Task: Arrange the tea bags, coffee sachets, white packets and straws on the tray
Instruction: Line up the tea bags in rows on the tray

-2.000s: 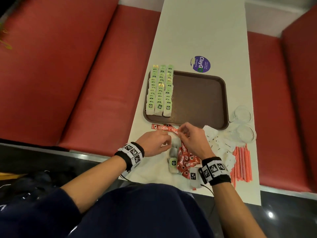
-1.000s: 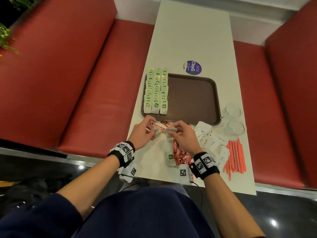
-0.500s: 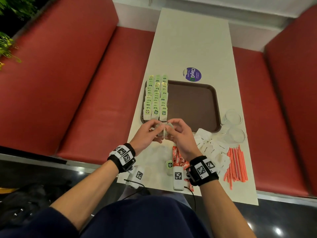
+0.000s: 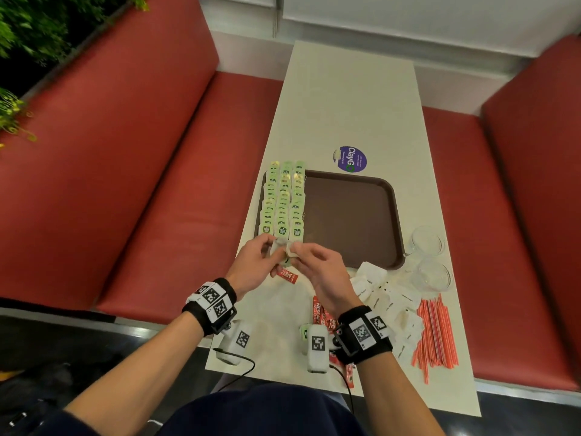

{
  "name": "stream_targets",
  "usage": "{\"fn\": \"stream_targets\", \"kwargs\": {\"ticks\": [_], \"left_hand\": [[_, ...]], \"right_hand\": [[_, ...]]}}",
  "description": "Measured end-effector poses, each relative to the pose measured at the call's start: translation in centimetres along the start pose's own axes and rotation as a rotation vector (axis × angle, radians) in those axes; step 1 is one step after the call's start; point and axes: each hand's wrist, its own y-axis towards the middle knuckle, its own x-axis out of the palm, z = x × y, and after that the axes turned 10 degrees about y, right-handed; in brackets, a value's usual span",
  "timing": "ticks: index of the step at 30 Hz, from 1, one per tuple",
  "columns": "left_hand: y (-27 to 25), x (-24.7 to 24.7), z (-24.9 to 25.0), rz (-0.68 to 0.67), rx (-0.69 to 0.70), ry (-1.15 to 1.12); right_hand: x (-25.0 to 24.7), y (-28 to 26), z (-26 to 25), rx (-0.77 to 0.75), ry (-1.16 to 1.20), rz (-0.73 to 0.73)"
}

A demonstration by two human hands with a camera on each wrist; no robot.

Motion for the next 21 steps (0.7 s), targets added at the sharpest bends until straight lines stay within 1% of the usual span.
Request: {"fn": "stream_targets", "kwargs": {"ticks": [1, 3, 8, 9, 12, 15, 17, 21], "left_hand": [[0.3, 0.1, 0.2, 0.023, -0.006, 0.000], [0.7, 0.1, 0.3, 0.065, -0.027, -0.007], [1.3, -0.3, 0.1, 0.093, -0.055, -0.048], [1.4, -0.6, -0.1, 0.108, -0.061, -0.053], [1.6, -1.5, -1.1, 0.177, -0.090, -0.038], [1.5, -2.6, -2.5, 0.232, -0.122, -0.090], [1.4, -3.2, -3.2, 0.250, -0.132, -0.148], [1.0, -4.4, -4.0, 0.274, -0.144, -0.191]], "right_hand": [[0.2, 0.3, 0.0, -0.018, -0.085, -0.005], [0.2, 0.8, 0.1, -0.034, -0.232, 0.036], [0.4, 2.7, 0.7, -0.073, -0.458, 0.117], [0.4, 3.2, 0.8, -0.077, -0.477, 0.118], [0.8, 4.2, 0.9, -0.075, -0.439, 0.125], [0.5, 5.5, 1.0, -0.146, -0.583, 0.197], [0.0, 6.6, 1.4, -0.159, -0.667, 0.251], [-0.5, 8.6, 2.9, -0.185, -0.709, 0.240]]}}
